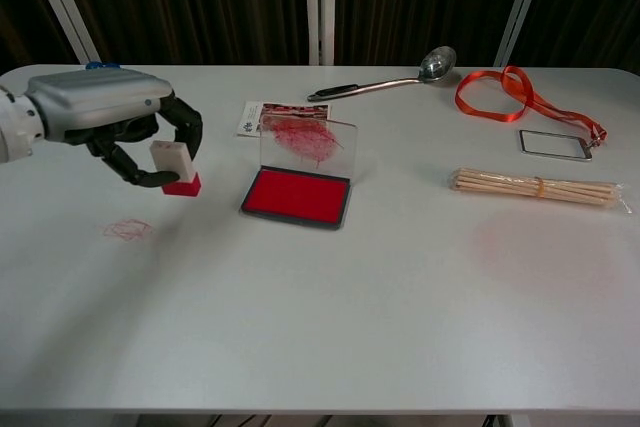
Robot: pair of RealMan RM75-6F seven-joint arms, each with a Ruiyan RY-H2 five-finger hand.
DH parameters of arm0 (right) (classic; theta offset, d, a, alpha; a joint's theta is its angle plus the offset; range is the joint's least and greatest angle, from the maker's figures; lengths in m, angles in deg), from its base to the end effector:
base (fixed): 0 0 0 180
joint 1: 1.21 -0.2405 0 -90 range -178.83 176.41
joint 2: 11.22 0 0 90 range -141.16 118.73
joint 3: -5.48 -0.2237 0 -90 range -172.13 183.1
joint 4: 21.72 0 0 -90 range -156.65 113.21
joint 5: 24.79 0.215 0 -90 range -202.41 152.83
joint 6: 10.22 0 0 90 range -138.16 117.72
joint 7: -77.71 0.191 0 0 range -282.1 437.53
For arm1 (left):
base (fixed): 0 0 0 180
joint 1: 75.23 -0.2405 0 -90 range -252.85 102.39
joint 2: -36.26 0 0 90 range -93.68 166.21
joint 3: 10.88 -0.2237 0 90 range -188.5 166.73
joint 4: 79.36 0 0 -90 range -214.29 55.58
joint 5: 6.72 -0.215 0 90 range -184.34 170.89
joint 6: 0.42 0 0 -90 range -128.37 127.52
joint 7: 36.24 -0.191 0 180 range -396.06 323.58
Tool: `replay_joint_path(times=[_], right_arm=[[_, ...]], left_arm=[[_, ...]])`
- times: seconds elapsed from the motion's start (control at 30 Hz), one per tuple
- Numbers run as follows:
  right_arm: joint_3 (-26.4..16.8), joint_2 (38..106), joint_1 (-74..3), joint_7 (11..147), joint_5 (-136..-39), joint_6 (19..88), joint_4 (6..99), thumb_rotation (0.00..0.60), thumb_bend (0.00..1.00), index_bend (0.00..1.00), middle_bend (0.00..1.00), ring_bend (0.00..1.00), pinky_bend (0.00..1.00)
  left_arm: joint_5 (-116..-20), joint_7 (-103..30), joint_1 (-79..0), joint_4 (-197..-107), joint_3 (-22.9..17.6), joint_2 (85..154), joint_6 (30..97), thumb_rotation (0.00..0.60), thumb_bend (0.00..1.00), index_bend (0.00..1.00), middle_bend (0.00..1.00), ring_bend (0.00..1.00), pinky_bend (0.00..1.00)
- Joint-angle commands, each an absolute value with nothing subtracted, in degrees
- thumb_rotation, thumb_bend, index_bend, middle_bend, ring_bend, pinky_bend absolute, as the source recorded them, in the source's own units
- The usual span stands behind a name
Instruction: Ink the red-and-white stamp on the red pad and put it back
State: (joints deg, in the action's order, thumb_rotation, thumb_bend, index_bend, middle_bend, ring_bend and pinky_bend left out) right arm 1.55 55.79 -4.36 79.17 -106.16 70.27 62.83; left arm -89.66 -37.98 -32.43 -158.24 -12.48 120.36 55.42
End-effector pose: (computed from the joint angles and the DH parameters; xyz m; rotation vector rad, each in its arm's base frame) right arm -0.3314 -0.2210 0.1368 1.3300 -0.9551 0.7666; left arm -0.1458 0.3368 -0.0432 -2.1209 -0.8423 -0.9152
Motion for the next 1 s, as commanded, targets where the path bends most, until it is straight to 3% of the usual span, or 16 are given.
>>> replay_joint_path(times=[0.03, 0.53, 1.0], right_arm=[[1.5, 55.9, -4.5, 78.8, -106.0, 70.1, 63.0, 0.600, 0.16, 0.00, 0.00, 0.00, 0.00], [1.1, 54.8, -4.6, 77.4, -105.5, 70.5, 64.6, 0.600, 0.16, 0.00, 0.00, 0.00, 0.00], [1.4, 54.8, -4.5, 76.9, -105.3, 70.4, 64.7, 0.600, 0.16, 0.00, 0.00, 0.00, 0.00]], left_arm=[[-89.8, -38.1, -35.2, -158.0, -14.1, 119.9, 57.5, 0.600, 0.45, 0.64, 0.63, 0.92, 1.00], [-94.7, -29.3, -39.6, -145.6, -15.8, 125.5, 61.4, 0.600, 0.45, 0.63, 0.63, 0.92, 1.00], [-97.8, -23.6, -40.9, -139.7, -16.4, 127.5, 63.0, 0.600, 0.45, 0.63, 0.62, 0.92, 1.00]])
